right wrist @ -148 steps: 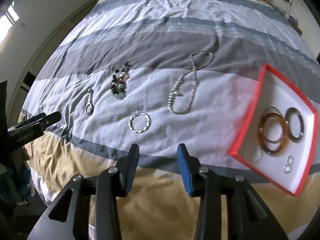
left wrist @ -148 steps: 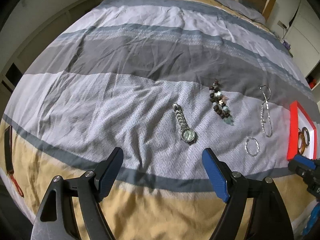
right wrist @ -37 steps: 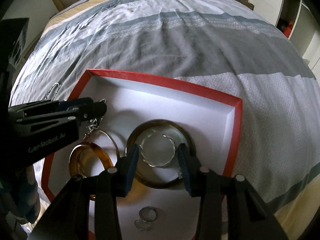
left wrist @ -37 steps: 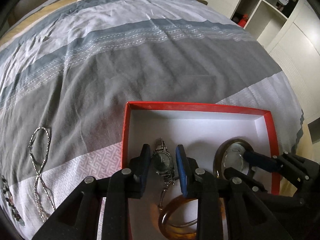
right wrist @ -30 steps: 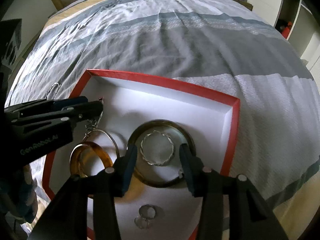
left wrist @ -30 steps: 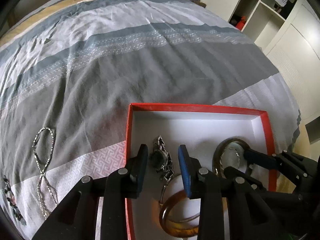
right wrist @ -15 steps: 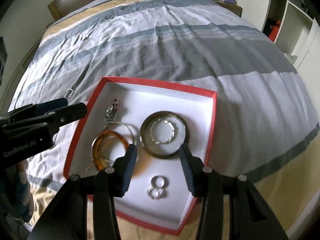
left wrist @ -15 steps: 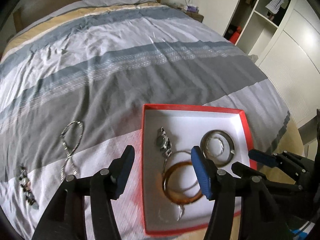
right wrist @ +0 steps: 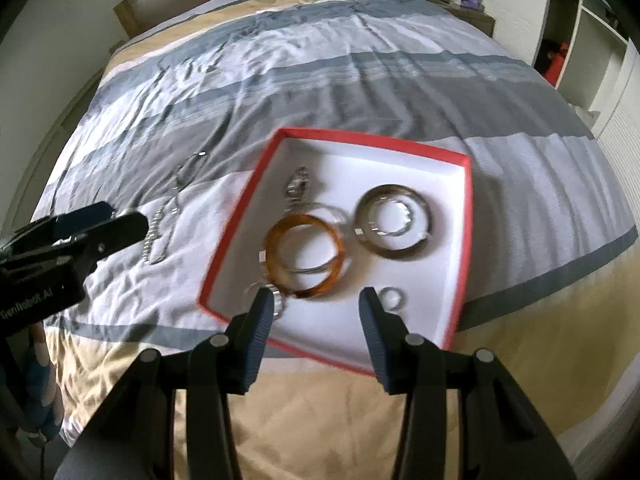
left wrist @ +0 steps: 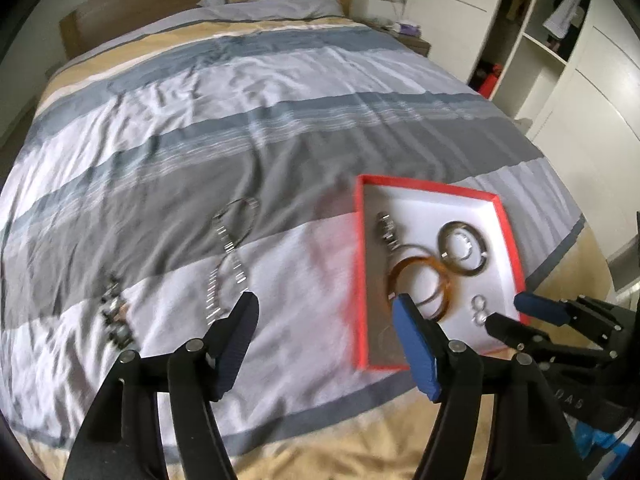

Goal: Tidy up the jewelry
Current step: 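Withdraw both open tools from the box toward the beaded bracelet and necklace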

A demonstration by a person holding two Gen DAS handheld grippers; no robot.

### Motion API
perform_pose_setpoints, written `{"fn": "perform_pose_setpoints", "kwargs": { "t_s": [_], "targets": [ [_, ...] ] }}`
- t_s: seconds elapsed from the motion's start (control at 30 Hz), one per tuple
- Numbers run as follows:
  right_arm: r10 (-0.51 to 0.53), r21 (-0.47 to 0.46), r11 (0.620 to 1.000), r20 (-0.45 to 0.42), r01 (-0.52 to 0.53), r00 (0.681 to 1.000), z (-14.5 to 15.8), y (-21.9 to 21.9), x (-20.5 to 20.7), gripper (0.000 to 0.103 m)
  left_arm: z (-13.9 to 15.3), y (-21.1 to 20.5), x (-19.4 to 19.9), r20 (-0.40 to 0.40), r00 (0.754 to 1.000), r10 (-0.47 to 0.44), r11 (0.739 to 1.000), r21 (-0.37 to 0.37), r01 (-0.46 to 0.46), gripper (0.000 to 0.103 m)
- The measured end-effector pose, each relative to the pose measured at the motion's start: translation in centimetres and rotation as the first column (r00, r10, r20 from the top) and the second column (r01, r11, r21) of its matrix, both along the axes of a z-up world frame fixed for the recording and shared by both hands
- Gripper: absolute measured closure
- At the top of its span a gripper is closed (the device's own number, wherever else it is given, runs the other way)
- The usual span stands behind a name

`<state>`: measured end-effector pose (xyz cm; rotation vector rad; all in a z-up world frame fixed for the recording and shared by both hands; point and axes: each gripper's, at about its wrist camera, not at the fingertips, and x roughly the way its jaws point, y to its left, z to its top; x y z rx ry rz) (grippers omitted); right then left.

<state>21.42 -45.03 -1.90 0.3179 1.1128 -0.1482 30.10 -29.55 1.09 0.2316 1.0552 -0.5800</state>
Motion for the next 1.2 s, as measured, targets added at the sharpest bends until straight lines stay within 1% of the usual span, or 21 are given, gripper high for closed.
{"fn": "perform_pose_setpoints", "kwargs": {
  "t_s": [0.2, 0.5, 0.77, 0.97, 1.07, 1.2],
  "targets": [
    [0.061, 0.007, 0.998, 0.008, -0.061, 0.998, 0.5, 4.0, 1.1, 0.06, 0.1, 5.0, 0.0, 0.006, 0.997, 0.074, 0.997, 0.023, -0.074, 0.031],
    [0.151, 0.011, 0.988, 0.005, -0.151, 0.988, 0.7, 9.5, 3.5, 0.06, 0.0, 11.9, 1.0, 0.001, 0.984, 0.179, 0.983, 0.036, -0.178, 0.029],
    [0.207, 0.018, 0.978, -0.003, -0.207, 0.978, 0.0, 12.8, 6.0, 0.06, -1.5, 17.2, 2.4, -0.034, 0.964, 0.263, 0.964, 0.05, -0.261, 0.027],
    [0.233, 0.024, 0.972, -0.012, -0.233, 0.972, -0.7, 14.0, 7.7, 0.06, -2.7, 19.4, 3.4, -0.053, 0.95, 0.309, 0.95, 0.068, -0.305, 0.027],
    [0.239, 0.022, 0.971, -0.014, -0.238, 0.971, -0.8, 14.3, 8.4, 0.06, -3.0, 19.8, 3.9, -0.056, 0.944, 0.324, 0.945, 0.071, -0.32, 0.023],
    [0.241, 0.021, 0.97, -0.014, -0.241, 0.97, -0.9, 14.5, 9.0, 0.06, -3.2, 20.1, 4.4, -0.054, 0.942, 0.331, 0.942, 0.073, -0.327, 0.021]
  ]
}}
